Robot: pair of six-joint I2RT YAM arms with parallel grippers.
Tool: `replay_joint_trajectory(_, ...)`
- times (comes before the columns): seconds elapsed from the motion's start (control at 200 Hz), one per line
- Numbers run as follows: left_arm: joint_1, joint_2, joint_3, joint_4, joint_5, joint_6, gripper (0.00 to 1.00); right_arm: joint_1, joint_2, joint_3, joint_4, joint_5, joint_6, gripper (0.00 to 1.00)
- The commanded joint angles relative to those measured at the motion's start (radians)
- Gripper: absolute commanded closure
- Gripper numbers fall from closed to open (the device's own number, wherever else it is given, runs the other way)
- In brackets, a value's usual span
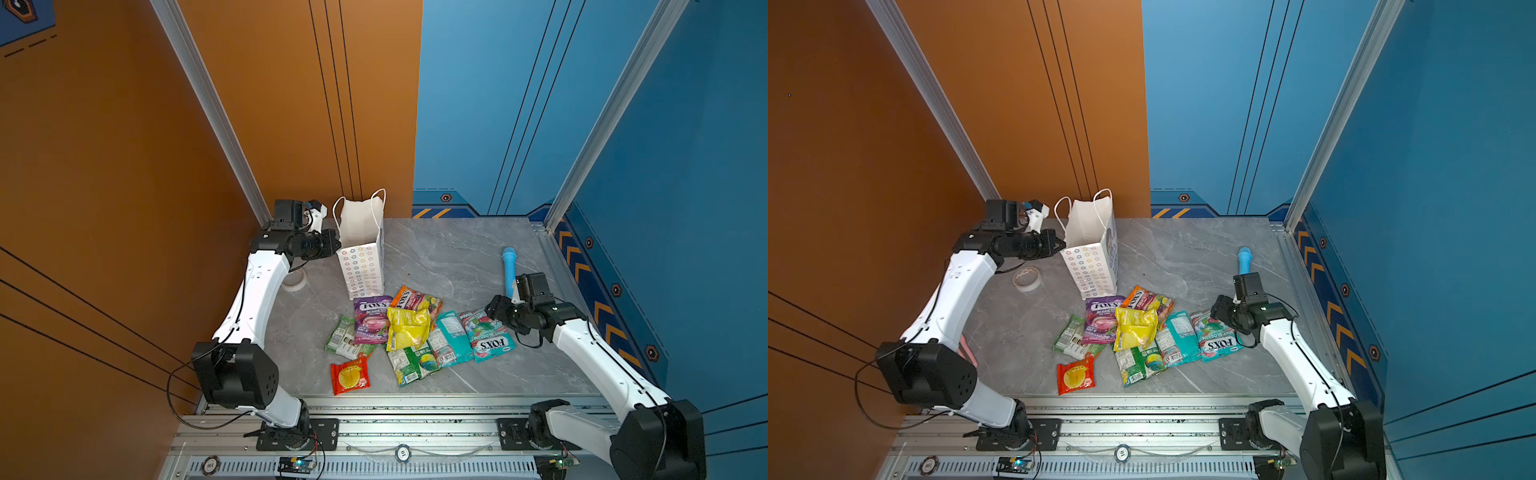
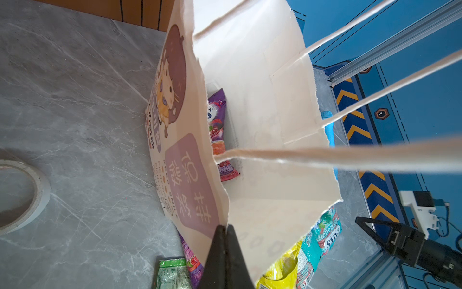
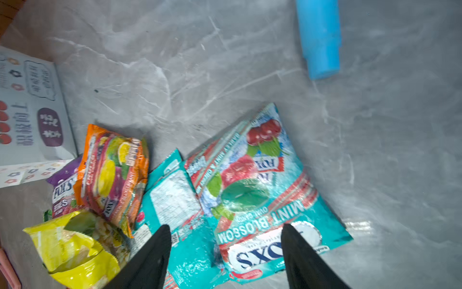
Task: Place the snacks into the paper bag
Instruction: 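Lower the right gripper onto the teal Fox's Mint Blossom bag and grasp it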
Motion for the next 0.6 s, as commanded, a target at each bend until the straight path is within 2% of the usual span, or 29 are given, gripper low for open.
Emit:
replay_joint_trajectory(0.0,0.009,0.018,-0.018,-0.015,0.007,0.003,0.98,-0.043,0.002,-0.036,-0.026,-0.052,-0.025,0.23)
replay_joint_trajectory(0.23,0.009,0.02,-0.019,-0.015,0.007,0.003,0.98,-0.083,0.063,-0.056,-0.01,-0.017,-0.088,0.25)
replay_joint_trajectory(0.41,0.008,0.022,-0.018,-0.015,0.009,0.003,0.98,-0.106,0.123,-0.054,0.016,0.008,-0.128,0.38)
replay_joint_trajectory(0.596,0.008,0.023,-0.017,-0.015,0.008,0.003,0.98,-0.127,0.179,-0.044,0.034,0.029,-0.171,0.39)
